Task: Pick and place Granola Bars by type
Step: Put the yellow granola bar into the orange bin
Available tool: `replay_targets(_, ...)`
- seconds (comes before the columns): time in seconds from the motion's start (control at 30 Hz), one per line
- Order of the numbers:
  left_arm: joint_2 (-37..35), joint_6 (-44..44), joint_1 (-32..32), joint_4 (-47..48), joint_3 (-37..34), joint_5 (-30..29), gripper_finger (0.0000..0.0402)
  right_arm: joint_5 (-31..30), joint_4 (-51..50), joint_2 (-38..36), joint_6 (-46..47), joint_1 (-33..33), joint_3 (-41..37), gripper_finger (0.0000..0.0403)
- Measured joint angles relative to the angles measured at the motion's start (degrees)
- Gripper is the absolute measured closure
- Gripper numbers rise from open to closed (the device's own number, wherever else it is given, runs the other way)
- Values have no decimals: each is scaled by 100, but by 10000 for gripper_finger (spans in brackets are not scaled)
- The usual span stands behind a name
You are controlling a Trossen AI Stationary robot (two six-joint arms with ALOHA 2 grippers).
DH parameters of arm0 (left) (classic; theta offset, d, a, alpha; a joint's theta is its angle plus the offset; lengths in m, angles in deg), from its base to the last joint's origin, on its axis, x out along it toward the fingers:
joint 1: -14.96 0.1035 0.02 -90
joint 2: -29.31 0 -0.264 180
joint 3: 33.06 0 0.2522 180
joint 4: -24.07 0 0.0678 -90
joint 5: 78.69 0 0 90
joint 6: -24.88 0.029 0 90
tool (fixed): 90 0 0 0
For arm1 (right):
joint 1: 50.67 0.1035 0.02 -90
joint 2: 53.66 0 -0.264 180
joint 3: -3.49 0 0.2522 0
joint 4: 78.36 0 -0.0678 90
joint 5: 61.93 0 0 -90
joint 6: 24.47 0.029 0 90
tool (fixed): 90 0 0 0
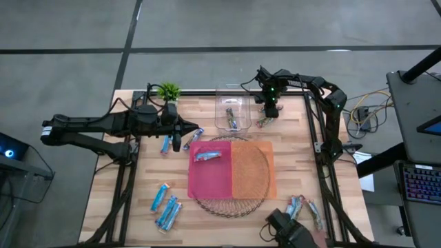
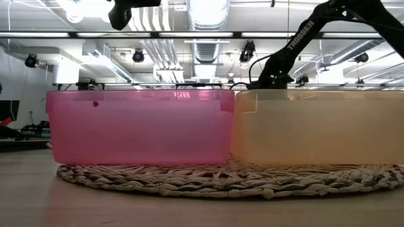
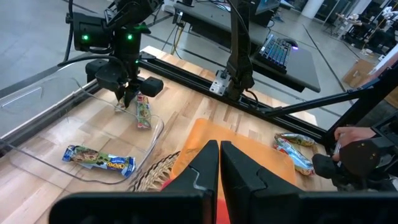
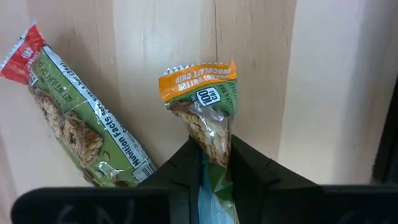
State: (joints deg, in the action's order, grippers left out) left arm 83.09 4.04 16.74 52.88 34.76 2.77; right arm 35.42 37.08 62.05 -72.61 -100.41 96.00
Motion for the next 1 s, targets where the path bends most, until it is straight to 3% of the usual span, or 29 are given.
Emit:
replay_targets(0.37, 0, 0, 0, -2, 0, -2, 402, -2, -899, -177, 124, 9, 318, 344)
replay_targets(0.63, 0, 0, 0, -2, 0, 0, 402, -4, -965, -688, 168, 61, 420, 344)
replay_targets(1.0, 0, 1, 0, -2, 0, 2, 402, 39, -1677, -1151, 786, 756, 422, 344)
